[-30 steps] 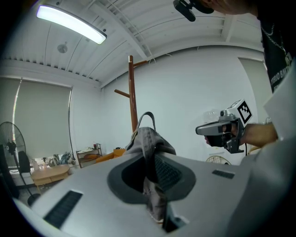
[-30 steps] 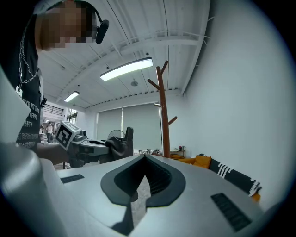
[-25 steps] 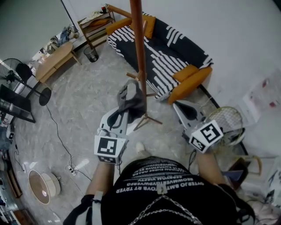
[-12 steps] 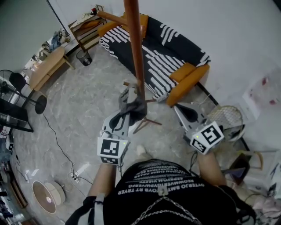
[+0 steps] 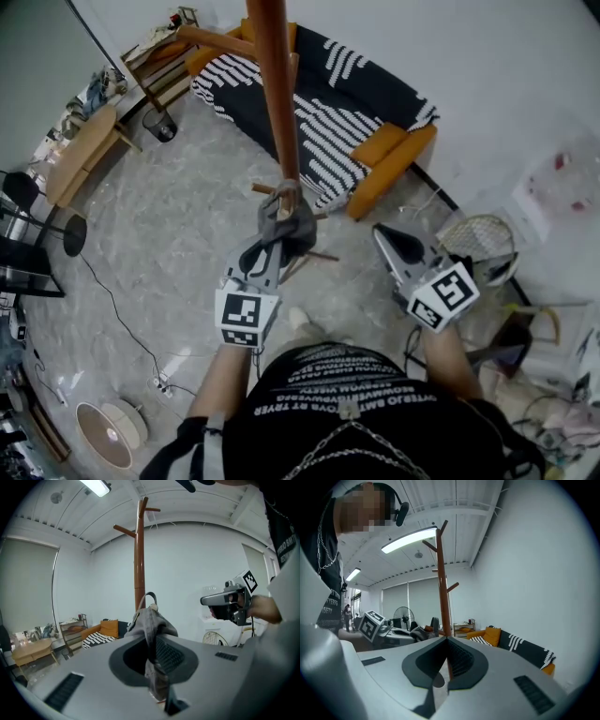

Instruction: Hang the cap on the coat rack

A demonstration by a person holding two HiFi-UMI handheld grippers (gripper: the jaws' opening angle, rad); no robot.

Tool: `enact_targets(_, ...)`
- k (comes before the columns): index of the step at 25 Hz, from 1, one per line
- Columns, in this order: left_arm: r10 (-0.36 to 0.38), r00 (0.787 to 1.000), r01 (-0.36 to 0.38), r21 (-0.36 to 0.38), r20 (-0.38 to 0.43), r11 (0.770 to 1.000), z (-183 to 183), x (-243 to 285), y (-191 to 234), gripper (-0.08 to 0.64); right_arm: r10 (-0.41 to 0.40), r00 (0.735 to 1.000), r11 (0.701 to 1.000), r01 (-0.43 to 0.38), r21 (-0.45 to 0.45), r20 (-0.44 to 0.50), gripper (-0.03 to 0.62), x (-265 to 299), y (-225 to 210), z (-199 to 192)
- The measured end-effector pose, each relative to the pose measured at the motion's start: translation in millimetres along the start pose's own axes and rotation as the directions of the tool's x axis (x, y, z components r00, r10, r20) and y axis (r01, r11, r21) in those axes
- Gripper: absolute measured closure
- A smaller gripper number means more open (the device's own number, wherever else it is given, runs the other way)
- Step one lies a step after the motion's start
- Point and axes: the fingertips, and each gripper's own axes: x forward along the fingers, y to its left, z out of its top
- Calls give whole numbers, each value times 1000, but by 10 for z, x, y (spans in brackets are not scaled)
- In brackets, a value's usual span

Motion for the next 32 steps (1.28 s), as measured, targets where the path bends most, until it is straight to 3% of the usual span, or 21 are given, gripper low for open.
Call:
enact_targets(9, -7, 999, 6, -15, -47, 1000, -212, 202, 61, 534, -44, 999, 998, 44, 33, -13, 589, -65, -76, -62)
enact_targets(18, 20, 995, -22, -18, -95, 1000, -491, 184, -109, 529, -33, 999, 999, 33, 20, -9, 589, -265, -3, -84)
enact_targets(23, 42, 994, -44, -21, -99, 999, -504, -16, -179, 451, -13, 1000, 1000, 13, 8, 10, 589, -412, 168, 11)
enact_targets(32, 148, 989, -148, -17, 24, 989, -159, -730, -396, 440, 44, 998, 999, -43, -25, 42, 589, -863, 491, 97)
